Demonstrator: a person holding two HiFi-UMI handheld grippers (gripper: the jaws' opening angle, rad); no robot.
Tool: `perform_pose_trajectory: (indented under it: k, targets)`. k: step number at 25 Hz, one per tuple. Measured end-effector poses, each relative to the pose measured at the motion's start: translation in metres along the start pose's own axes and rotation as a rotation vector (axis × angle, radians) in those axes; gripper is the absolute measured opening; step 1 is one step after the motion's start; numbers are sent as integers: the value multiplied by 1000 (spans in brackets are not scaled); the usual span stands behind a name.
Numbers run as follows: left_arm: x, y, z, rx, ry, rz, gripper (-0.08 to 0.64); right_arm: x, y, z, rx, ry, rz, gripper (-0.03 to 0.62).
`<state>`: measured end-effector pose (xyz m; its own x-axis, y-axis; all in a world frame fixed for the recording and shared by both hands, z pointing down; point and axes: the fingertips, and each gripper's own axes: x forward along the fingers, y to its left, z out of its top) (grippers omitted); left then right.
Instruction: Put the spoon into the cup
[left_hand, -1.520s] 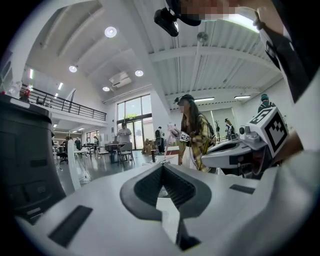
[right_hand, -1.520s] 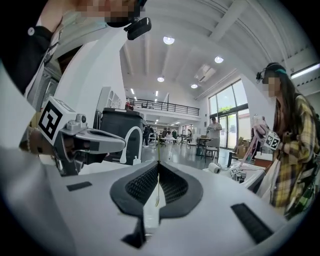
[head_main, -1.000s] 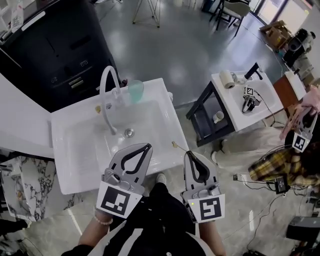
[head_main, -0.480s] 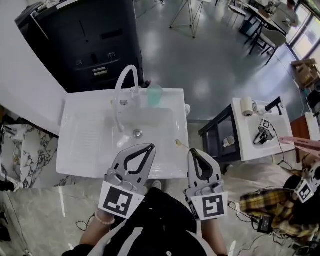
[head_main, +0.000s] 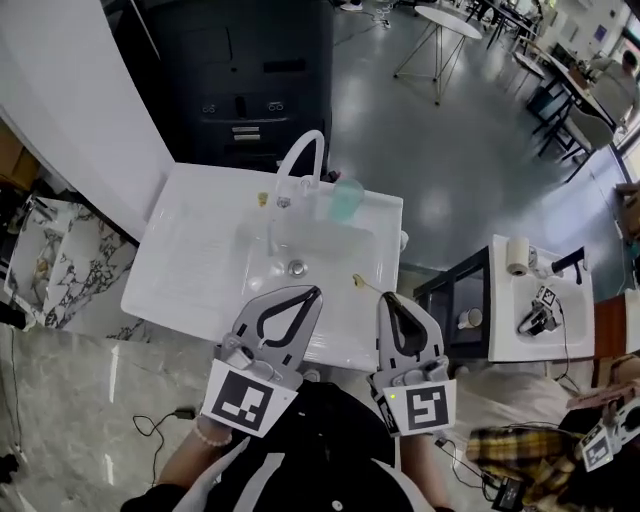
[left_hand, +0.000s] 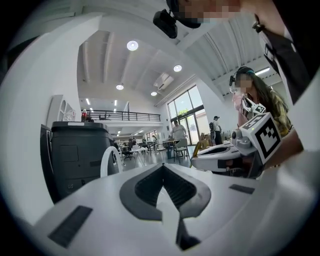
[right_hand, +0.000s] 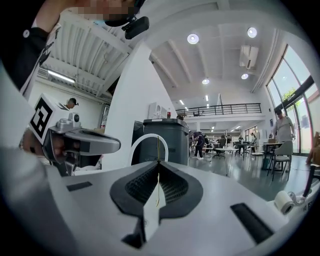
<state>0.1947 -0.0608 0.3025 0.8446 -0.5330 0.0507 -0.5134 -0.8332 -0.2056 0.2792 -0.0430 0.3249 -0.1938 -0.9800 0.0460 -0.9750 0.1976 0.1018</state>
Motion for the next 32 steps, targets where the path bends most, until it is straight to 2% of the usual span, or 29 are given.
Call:
perform_pose_trajectory:
  k: [7,14,20,32]
  targets:
    - [-10,1,-1,-27,4,44,-3,10,14,9,-6,-4,66,8]
    - [-10,6,-7,-29,29,51,-3,11,17,-1,11,23,75,8]
    - [-4,29,-11,-104,43,81,-3,20,10,-3,16,42,63,8]
    - [26,54,-15,-64,65,18,-3,68,-20,5,5,37,8,8]
